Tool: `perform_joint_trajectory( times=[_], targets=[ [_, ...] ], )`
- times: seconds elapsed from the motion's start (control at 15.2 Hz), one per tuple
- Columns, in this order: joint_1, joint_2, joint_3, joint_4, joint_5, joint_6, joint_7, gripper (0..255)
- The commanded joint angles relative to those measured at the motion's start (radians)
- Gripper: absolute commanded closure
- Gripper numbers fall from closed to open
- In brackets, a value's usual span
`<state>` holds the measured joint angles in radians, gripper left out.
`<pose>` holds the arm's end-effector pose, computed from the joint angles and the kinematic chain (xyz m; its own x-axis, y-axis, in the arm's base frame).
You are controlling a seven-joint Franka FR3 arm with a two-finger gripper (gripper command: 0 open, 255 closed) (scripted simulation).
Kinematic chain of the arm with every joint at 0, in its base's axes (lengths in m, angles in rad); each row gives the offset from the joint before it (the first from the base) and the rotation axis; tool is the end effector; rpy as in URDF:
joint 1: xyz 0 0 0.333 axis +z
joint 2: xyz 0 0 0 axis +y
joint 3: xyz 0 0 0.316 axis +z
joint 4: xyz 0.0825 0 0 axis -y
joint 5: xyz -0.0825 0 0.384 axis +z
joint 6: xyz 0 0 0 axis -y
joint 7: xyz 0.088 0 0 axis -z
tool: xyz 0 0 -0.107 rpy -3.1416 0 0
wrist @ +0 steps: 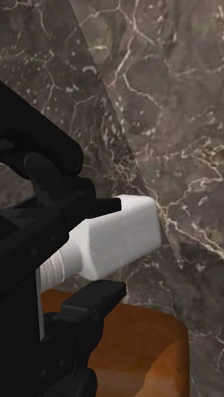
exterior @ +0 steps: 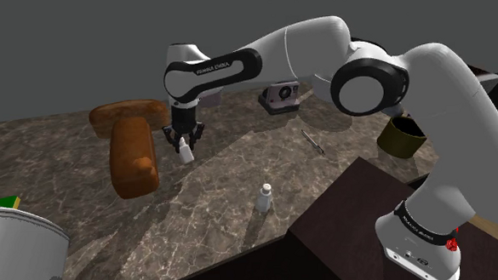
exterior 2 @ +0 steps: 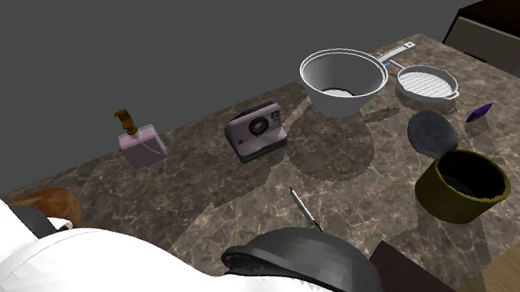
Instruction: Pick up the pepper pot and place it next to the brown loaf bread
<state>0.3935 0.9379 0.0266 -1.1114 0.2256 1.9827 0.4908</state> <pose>0.6944 0.3187 0.2391 0.9718 -0.1614 -0.1716 -0.1888 -0.9694 -0.1571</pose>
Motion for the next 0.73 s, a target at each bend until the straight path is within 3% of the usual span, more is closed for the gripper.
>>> perform_joint_trajectory(
  times=[0.0, 0.66],
  targets=[
    [0.001, 0.015, 0.001, 0.0, 0.001, 0.015, -0.003, 255],
    [0.001, 0.06, 0.002, 0.004, 0.003, 0.056, -0.012, 255]
  ],
)
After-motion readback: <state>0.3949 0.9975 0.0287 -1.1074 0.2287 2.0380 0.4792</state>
